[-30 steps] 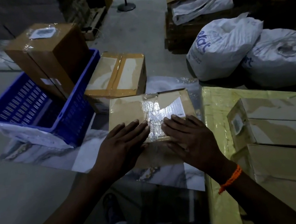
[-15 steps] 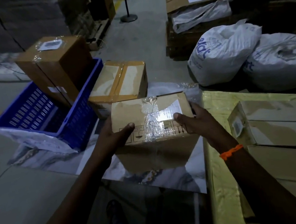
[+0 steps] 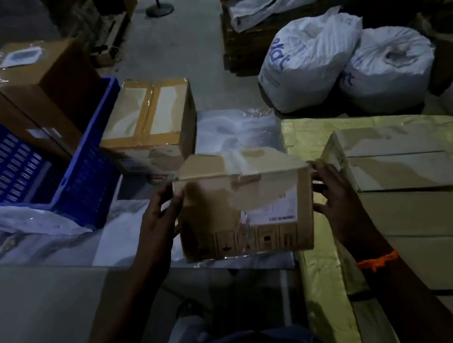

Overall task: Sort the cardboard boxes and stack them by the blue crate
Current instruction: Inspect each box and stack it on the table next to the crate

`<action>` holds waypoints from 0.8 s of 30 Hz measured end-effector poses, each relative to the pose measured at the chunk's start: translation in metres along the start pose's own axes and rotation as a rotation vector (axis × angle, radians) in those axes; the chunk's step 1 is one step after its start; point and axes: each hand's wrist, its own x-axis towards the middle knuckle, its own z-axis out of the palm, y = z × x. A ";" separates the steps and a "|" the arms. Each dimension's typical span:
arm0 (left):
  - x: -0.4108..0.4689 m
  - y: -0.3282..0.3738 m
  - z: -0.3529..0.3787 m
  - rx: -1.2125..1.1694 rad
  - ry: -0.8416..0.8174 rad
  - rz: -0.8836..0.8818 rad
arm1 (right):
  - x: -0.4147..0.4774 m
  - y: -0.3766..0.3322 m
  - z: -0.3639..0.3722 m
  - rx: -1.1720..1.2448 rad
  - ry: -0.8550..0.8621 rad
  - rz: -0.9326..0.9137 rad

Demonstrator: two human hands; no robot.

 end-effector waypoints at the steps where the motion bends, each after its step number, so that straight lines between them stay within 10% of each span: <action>1: -0.001 -0.002 0.001 0.001 0.006 -0.058 | -0.006 0.006 -0.002 0.036 0.025 0.057; 9: -0.002 -0.040 -0.005 -0.013 -0.123 -0.446 | -0.030 0.054 0.007 0.008 0.073 0.359; 24: 0.054 -0.040 0.013 0.160 -0.105 -0.267 | 0.045 0.052 0.027 -0.204 0.059 0.213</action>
